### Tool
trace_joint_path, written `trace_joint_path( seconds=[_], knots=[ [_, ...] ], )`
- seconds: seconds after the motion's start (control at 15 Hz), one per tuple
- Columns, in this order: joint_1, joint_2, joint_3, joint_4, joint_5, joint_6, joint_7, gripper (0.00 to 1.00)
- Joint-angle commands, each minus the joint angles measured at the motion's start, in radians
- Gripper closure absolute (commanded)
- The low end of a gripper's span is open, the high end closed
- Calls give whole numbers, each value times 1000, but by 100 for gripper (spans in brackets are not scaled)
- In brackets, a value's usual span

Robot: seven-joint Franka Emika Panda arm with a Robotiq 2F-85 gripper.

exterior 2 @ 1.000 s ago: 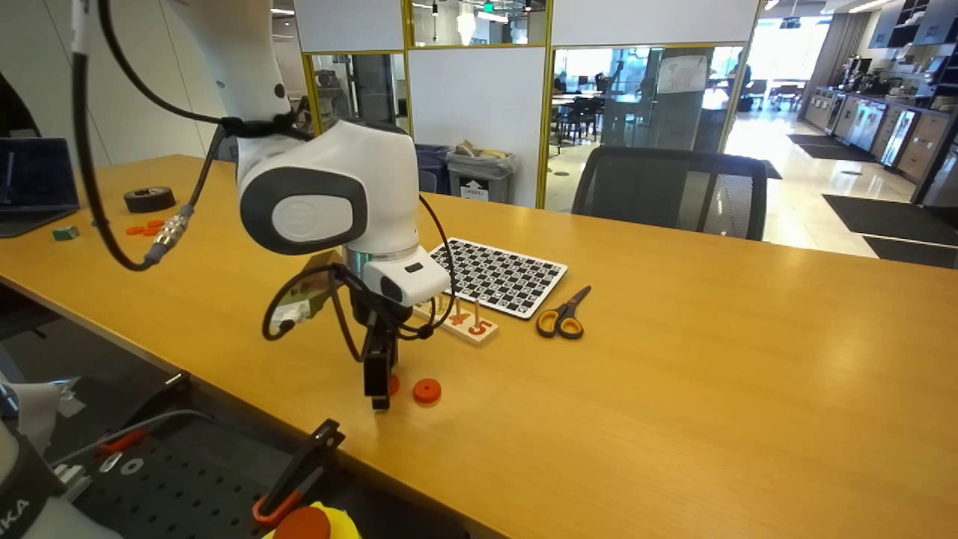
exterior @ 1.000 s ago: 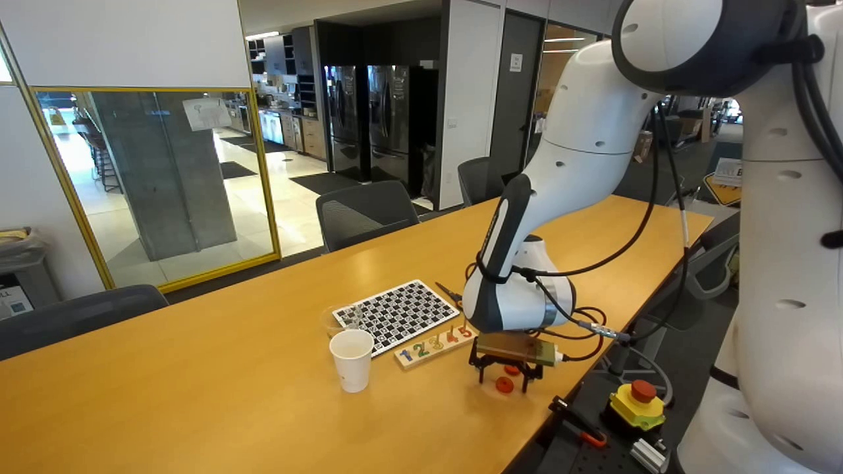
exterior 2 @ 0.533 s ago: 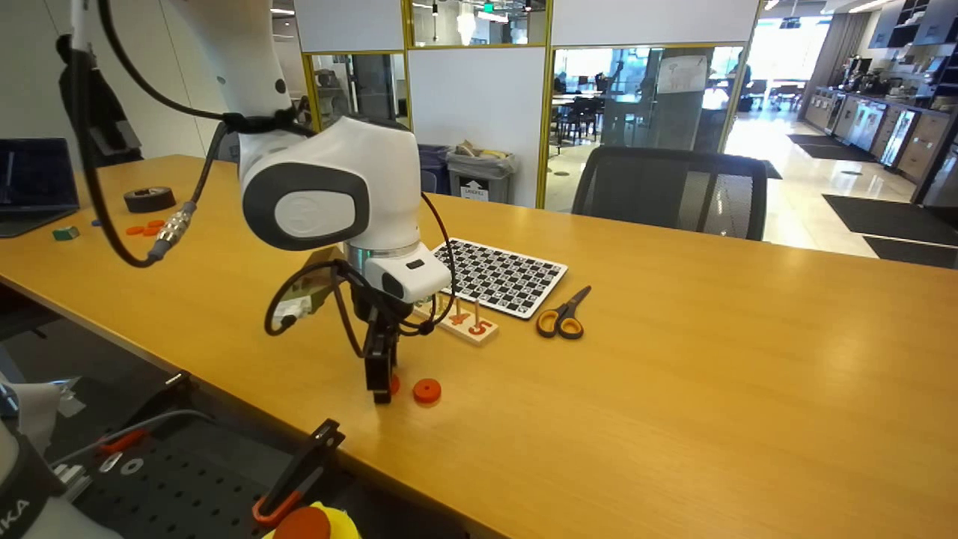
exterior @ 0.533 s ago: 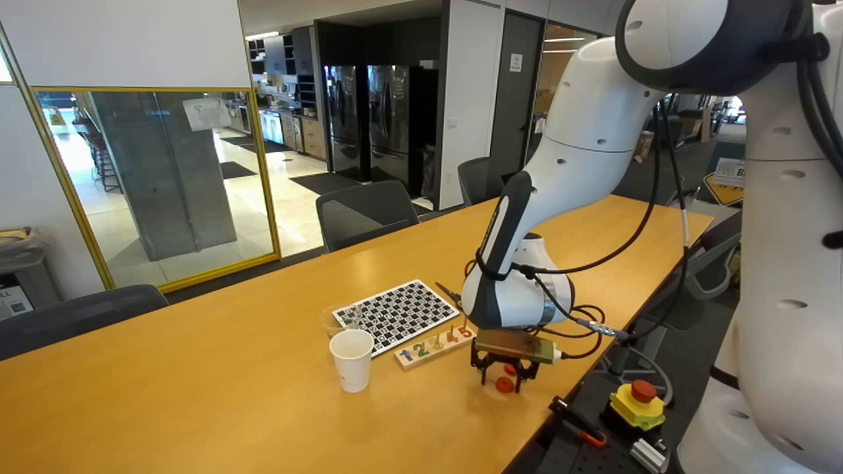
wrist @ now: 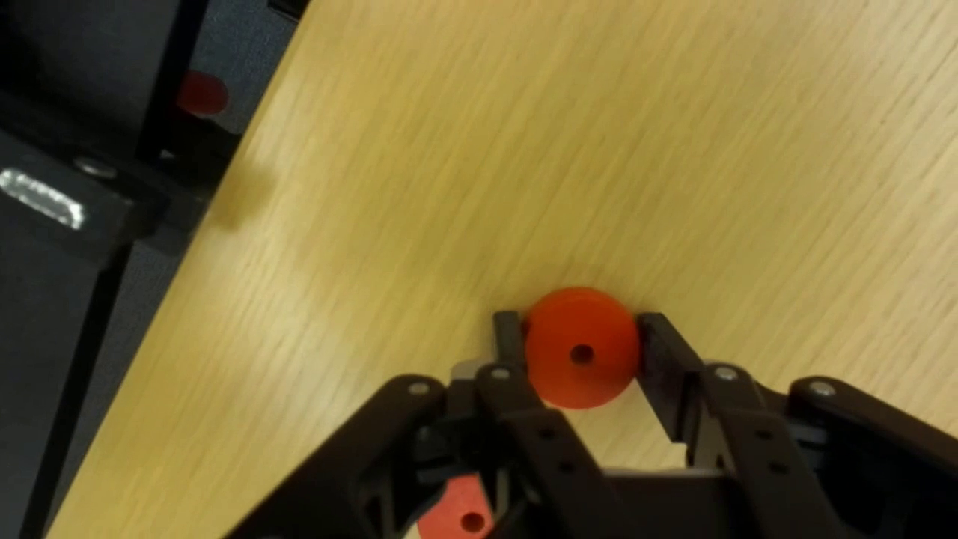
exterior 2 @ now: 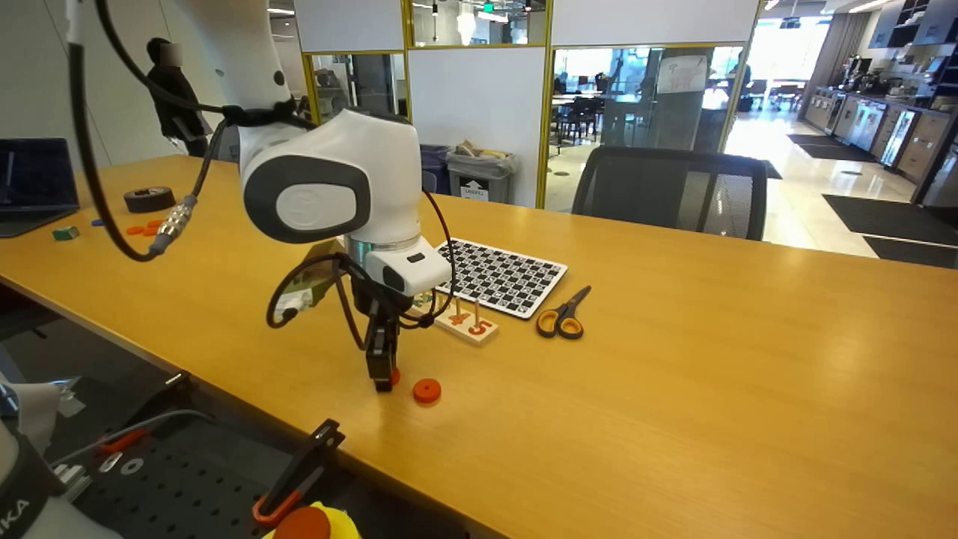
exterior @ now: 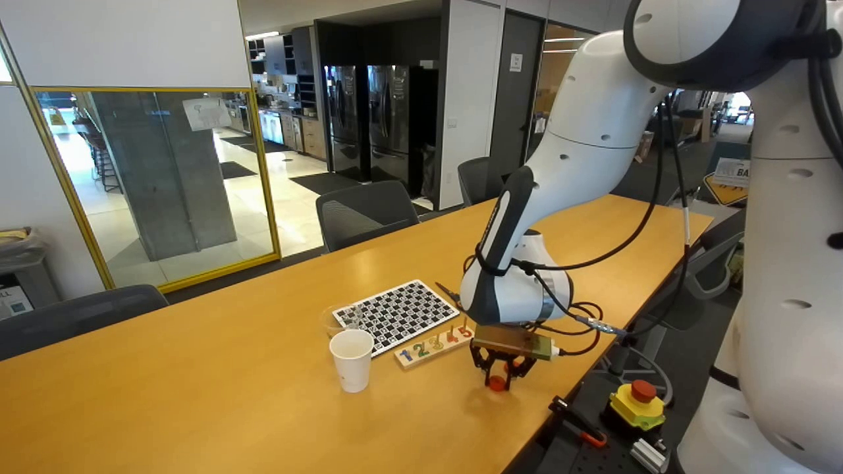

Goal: Put the round yellow blocks in the white cup then put the round orange blocks in the clear cup respectively one at a time

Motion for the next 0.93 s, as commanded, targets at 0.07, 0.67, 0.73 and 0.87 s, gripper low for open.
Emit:
trace_joint_path(
  seconds=[0.07, 0.67, 0.73, 0.87],
  knots=[
    [12, -99, 19, -27, -95, 18, 60, 83],
    [152, -216, 2, 83, -231, 47, 143, 83],
    [160, -198, 5, 115, -257, 47, 165, 83],
    [176, -162, 11, 186, -293, 32, 194, 83]
  ],
)
